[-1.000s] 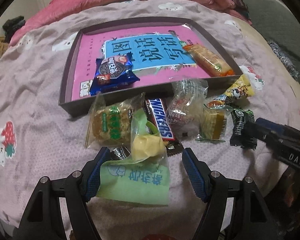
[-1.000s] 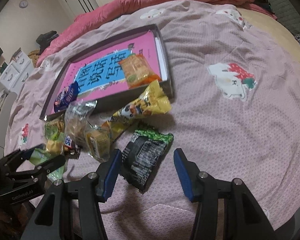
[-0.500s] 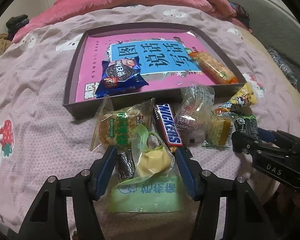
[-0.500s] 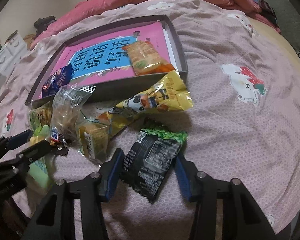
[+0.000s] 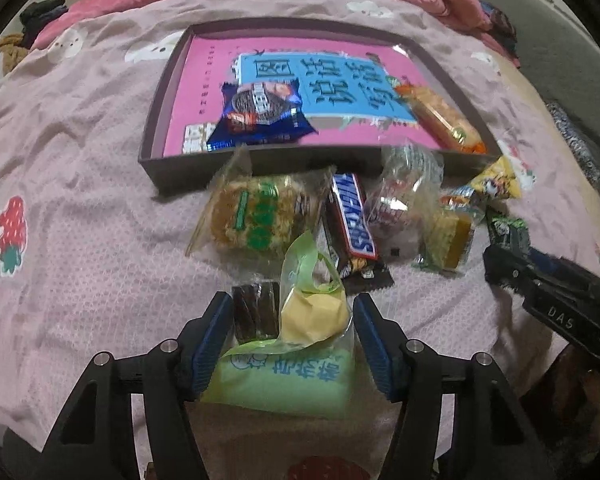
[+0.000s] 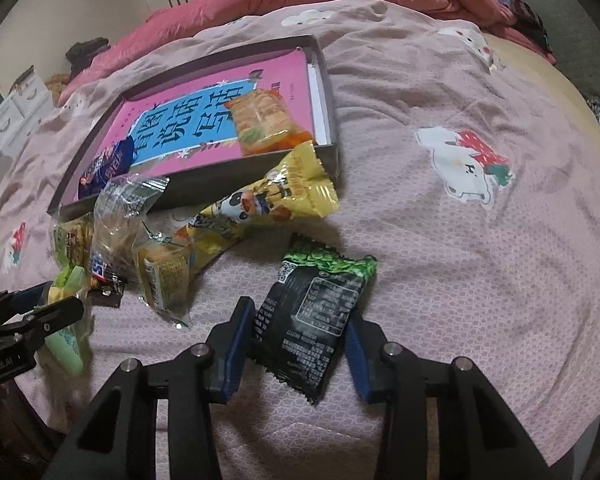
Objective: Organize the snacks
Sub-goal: 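Grasp pale green pack with left gripper while right grasps black-and-green pack, then lift green pack with left gripper toward tray while right lifts black pack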
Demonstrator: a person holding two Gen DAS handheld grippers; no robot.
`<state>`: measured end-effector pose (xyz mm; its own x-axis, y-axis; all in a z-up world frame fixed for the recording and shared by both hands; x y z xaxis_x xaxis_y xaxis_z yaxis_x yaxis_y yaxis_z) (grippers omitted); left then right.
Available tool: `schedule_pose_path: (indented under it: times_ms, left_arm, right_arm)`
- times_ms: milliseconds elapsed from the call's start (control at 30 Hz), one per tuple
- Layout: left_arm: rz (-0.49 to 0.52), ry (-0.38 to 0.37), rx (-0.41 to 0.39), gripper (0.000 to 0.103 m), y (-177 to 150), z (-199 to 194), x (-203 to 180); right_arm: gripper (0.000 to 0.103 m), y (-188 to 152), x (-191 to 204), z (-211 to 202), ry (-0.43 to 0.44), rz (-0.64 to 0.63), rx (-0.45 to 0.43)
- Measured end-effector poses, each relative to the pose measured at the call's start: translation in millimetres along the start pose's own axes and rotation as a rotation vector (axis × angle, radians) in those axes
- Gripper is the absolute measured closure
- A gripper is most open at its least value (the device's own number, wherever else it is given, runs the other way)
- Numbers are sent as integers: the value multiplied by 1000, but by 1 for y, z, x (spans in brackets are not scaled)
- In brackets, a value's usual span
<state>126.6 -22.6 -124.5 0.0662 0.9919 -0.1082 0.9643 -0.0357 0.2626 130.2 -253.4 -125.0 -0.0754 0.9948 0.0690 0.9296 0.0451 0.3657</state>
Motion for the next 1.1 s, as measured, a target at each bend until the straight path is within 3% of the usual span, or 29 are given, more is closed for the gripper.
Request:
schedule_pose_path:
  times_ms: [233,567,1000,1067,1100]
  left_arm:
    - [4,38,18,36,-7,9,-6]
    - [-38,-44,-4,39,-7,-5,6]
    - [-27,-82,-65,40,-11,-41,9]
    - [-29,-85,-77,47,-11,-45,9]
    - [-26,-84,-83,62,-11,-47,10]
  right_arm:
    - [59,-3,4,8,-15,-25,7]
    - [65,-3,-4,-12,99,27,-39]
    - [65,-8,-3,-47,152,48,-92]
    - [65,-8,-1,-51,156,42,-106]
    - [65,-8,1,-52,156,34,-109]
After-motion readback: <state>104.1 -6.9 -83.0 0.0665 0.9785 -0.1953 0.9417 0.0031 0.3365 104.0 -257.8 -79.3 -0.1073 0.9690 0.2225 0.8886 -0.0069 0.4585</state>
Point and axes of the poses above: each gripper's, at about its wrist camera, not at the fingertips, and z roughly the way its jaws point, x to its left, y to its top, the point moved 3 cm from there along z, roughly the way its jaws point, and after that the axes turned 6 degrees about x, right-handed, at the moved point
